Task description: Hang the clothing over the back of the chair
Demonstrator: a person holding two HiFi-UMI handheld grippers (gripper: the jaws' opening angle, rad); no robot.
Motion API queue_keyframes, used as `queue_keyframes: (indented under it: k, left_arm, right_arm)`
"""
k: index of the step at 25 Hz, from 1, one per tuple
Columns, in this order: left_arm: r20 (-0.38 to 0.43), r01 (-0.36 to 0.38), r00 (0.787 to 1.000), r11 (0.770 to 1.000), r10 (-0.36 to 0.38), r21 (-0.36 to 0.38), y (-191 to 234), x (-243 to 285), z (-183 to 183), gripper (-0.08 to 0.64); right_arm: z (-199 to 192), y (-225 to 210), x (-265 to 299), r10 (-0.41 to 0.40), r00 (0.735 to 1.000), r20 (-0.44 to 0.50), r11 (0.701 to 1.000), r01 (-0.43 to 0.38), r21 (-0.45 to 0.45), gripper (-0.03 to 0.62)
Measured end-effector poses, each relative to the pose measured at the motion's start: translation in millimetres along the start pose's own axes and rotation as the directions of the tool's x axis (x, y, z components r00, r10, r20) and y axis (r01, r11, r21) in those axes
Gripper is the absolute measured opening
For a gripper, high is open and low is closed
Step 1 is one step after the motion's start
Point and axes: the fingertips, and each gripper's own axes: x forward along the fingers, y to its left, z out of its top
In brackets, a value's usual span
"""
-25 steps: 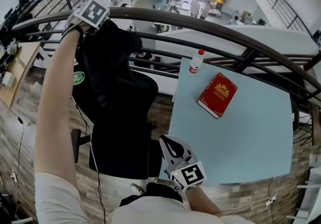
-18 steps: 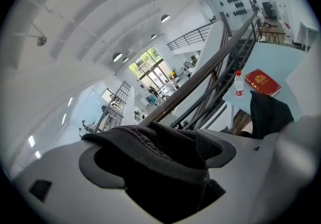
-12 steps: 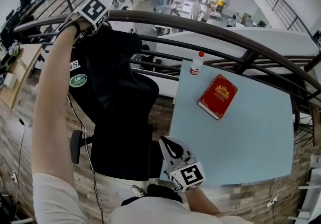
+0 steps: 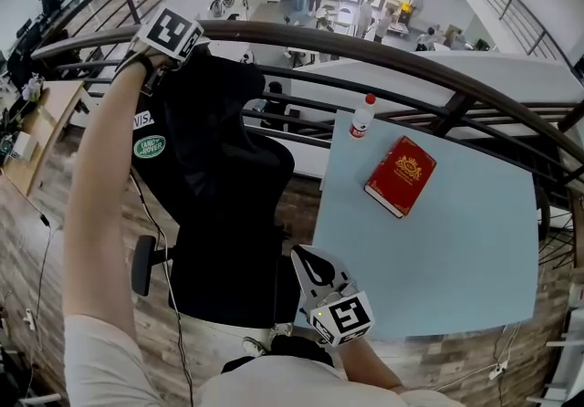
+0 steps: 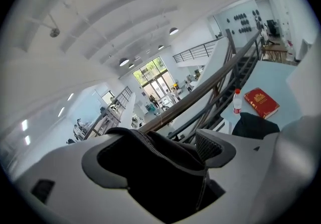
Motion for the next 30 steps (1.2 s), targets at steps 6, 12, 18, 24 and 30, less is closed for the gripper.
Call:
queue_keyframes:
  k: [6, 12, 18, 24, 30]
  left_arm:
    - [0.162, -0.046, 0.983, 0.974, 0.084, -0.221, 3.3, -18.1, 19.5, 0.437]
    - [0.26, -0.017, 0.962, 0.967, 0.086, -0.255, -18.4, -29.9, 28.7, 0.437]
    - [0.306, -0.092, 0.942, 0.981, 0.141, -0.17, -29.3, -46.0, 29.6, 0.426]
    - [0.315, -0.165, 0.93, 0.981, 0.19, -0.103, -26.3, -65.8, 20.6, 0.303]
    - [0.327, -0.217, 0.91, 0.965, 0.254, -0.147, -16.1, -100.1, -8.5, 0.17]
  right_arm:
    - [3.2, 7.2, 0.1, 0.015, 1.0, 0.002, 1.0, -0.015, 0.002, 0.018]
    - [1.3, 4.4, -5.5, 0.008, 1.0, 0.001, 1.0, -0.008, 0.0, 0.018]
    - [5.2, 7.5, -11.2, 0.012, 1.0, 0.011, 1.0, -0.012, -0.005, 0.018]
    - [11.7, 16.7, -13.3, 0.025, 0.999, 0.032, 1.0, -0.024, -0.02, 0.018]
    - [16.4, 35.0, -21.3, 0.022, 0.999, 0.033, 0.999, -0.02, -0.048, 0.018]
